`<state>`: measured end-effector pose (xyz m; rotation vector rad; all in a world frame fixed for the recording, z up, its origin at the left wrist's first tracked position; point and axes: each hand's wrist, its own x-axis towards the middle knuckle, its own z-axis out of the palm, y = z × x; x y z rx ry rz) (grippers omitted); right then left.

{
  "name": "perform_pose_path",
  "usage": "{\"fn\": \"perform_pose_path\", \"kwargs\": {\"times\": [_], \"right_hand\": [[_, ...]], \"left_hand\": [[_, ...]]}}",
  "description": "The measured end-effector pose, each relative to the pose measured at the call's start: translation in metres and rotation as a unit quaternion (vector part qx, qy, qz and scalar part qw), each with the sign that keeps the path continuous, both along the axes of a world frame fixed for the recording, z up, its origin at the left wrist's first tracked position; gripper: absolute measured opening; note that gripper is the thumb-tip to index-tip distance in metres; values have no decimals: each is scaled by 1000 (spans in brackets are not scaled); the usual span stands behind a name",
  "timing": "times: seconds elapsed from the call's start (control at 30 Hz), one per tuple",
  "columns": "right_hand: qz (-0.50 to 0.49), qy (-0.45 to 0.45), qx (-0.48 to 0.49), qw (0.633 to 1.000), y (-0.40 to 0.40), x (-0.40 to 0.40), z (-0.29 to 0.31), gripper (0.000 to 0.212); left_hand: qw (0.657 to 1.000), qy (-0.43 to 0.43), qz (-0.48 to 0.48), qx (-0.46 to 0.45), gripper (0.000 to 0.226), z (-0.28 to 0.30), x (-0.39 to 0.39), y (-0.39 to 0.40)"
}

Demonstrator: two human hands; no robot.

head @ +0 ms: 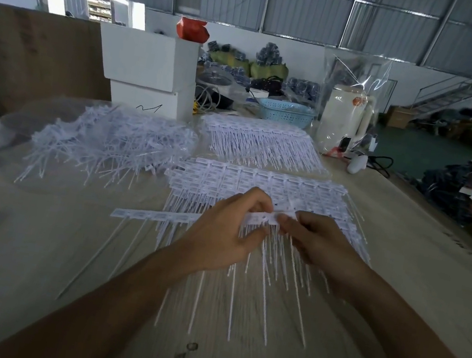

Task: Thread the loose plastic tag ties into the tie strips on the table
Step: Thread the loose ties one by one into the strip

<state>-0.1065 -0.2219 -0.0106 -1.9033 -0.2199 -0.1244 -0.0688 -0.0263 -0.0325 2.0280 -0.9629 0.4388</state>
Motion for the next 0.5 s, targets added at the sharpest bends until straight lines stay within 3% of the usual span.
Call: {"fn": "perform_pose_path", "kwargs": {"times": [0.1,0.17,0.3,0.5], "right_hand": [[-30,-35,-3,999,-5,2,2,38],[-34,-81,-25,996,-5,2,3,41],[-41,-181,-161,969,-1,4,1,42],[-42,-231,-197,952,-5,6,-2,38]], "left_hand": [[1000,9,24,8,41,0,4,5],[999,2,42,17,36,0,5,6],[996,-51,73,25,20,-2,7,5],[996,-63,60,27,19,-2,7,6]]}}
